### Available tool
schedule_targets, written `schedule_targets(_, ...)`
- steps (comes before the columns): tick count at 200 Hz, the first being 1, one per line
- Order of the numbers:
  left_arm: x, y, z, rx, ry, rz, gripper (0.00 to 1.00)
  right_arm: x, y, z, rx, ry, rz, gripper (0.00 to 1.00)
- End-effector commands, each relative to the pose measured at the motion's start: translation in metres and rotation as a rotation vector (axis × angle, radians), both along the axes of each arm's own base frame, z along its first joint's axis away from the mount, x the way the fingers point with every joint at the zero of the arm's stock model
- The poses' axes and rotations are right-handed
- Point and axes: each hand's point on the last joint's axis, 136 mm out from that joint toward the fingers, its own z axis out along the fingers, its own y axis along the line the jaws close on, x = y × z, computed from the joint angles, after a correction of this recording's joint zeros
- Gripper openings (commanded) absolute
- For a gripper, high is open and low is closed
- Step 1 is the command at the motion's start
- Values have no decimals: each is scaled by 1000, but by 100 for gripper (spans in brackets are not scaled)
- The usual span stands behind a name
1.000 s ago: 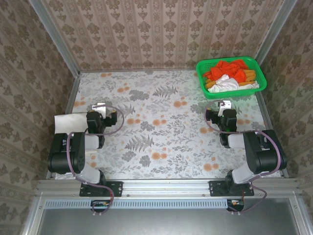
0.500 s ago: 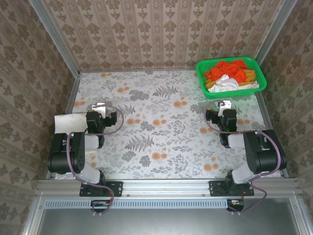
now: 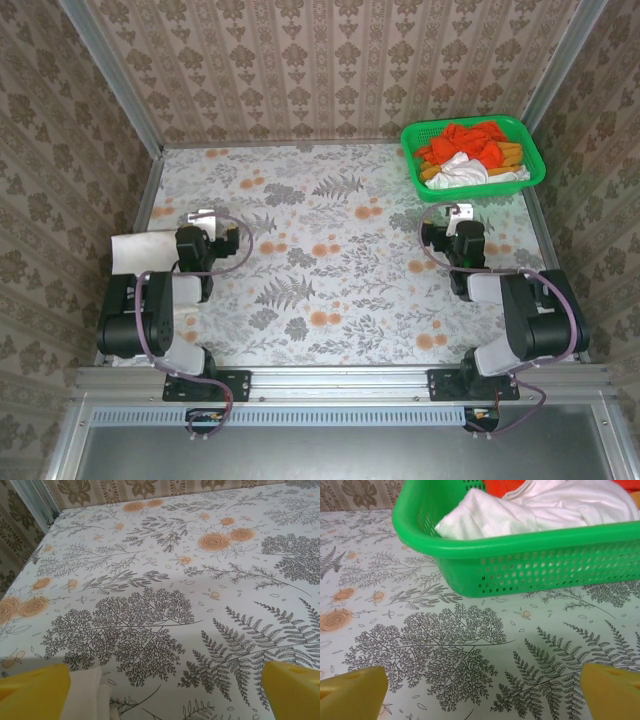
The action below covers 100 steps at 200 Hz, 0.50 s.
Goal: Fold and stack the t-shirts
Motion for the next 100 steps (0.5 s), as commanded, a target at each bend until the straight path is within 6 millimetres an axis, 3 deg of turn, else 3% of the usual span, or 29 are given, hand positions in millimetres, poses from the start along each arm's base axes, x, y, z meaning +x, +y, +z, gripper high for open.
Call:
schedule_targets(1,1,-6,27,15,-46,-20,100,2,-1,23,-3,-23,-2,100)
schedule_targets(37,-3,-20,44,53,-48,-72,100,-2,0,49,3,-45,4,100)
schedule_targets(62,-5,-41,66,88,-78,-133,100,-8,0,74,73,-65,-20,100)
schedule_targets(74,-3,-55,81,81,-96,-169,100,-9,0,90,104,-57,-35,100)
schedule_targets(100,0,-108,104,99,-119,-315,100,-1,-10,114,140,-26,-103,100)
